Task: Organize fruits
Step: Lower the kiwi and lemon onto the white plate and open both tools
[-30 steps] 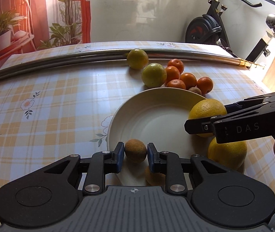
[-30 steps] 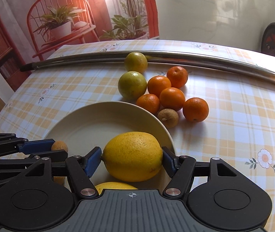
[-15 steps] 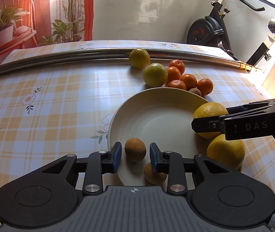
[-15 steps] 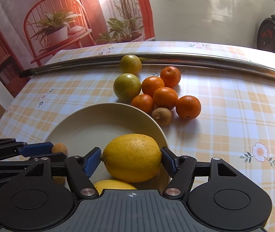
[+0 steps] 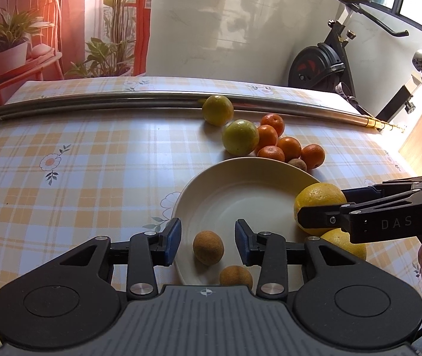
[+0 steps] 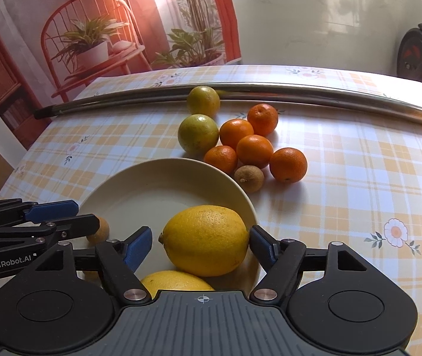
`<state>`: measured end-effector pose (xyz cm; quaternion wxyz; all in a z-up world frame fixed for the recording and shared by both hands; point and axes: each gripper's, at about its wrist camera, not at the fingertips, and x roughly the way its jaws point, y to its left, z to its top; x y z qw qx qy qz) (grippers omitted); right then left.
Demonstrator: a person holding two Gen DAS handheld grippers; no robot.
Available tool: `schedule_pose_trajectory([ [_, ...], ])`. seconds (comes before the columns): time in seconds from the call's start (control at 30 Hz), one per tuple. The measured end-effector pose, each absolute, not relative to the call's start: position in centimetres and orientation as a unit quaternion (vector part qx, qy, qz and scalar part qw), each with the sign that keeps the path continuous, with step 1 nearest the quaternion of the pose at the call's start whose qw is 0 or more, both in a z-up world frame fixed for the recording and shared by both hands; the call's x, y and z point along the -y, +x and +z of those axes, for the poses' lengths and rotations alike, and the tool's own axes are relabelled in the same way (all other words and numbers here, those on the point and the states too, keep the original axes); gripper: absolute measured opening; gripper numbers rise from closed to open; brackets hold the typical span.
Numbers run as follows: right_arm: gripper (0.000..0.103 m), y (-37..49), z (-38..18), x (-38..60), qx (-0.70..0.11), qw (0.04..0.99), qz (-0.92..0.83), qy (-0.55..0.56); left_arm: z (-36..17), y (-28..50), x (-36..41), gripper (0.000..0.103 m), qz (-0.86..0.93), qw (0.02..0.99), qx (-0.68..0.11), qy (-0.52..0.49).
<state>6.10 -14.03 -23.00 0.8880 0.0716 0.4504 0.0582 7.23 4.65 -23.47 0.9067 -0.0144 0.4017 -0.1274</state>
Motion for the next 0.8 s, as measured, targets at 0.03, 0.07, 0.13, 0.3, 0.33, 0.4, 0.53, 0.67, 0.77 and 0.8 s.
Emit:
schedule_pose_trajectory([
  [0.03, 0.069, 6.1, -22.9, 14.0, -0.45, 0.889, 0.058, 0.07, -23.5, 7.2, -4.6, 0.042, -0.128, 0.907, -0.401, -0.014],
  [0.07, 0.069, 6.0, -22.9, 14.0, -0.449, 0.889, 0.058, 0.069, -23.4, 7.2, -4.7, 0.042, -0.128, 0.907, -0.401, -0.014],
  [0.13, 0.069, 6.0, -22.8, 14.0, -0.449, 0.889, 0.058, 0.068, -23.4, 7.2, -4.7, 0.042, -0.128, 0.907, -0.4, -0.015],
  [0.3, 0.069, 5.9, -22.6, 14.0, -0.445, 0.891, 0.056, 0.065, -23.3, 7.2, -4.9, 0.042, -0.127, 0.909, -0.398, -0.02],
  [0.33, 0.069, 5.9, -22.5, 14.1, -0.443, 0.893, 0.055, 0.062, -23.2, 7.3, -4.9, 0.042, -0.127, 0.909, -0.398, -0.021],
  [0.4, 0.069, 5.9, -21.9, 14.4, -0.434, 0.897, 0.053, 0.058, -23.0, 7.4, -4.9, 0.042, -0.129, 0.909, -0.396, -0.02],
  [0.53, 0.069, 6.4, -20.4, 15.7, -0.412, 0.908, 0.044, 0.059, -21.8, 8.2, -4.8, 0.042, -0.134, 0.914, -0.383, -0.017],
  [0.67, 0.069, 7.3, -19.3, 17.6, -0.394, 0.917, 0.027, 0.058, -20.2, 9.7, -4.7, 0.042, -0.136, 0.919, -0.37, -0.016],
  [0.77, 0.069, 7.8, -18.9, 19.2, -0.383, 0.922, 0.012, 0.058, -19.2, 11.0, -4.2, 0.042, -0.146, 0.919, -0.366, -0.016],
  [0.8, 0.068, 8.0, -18.8, 19.7, -0.38, 0.923, 0.007, 0.058, -19.1, 11.4, -4.0, 0.042, -0.151, 0.918, -0.366, -0.016],
])
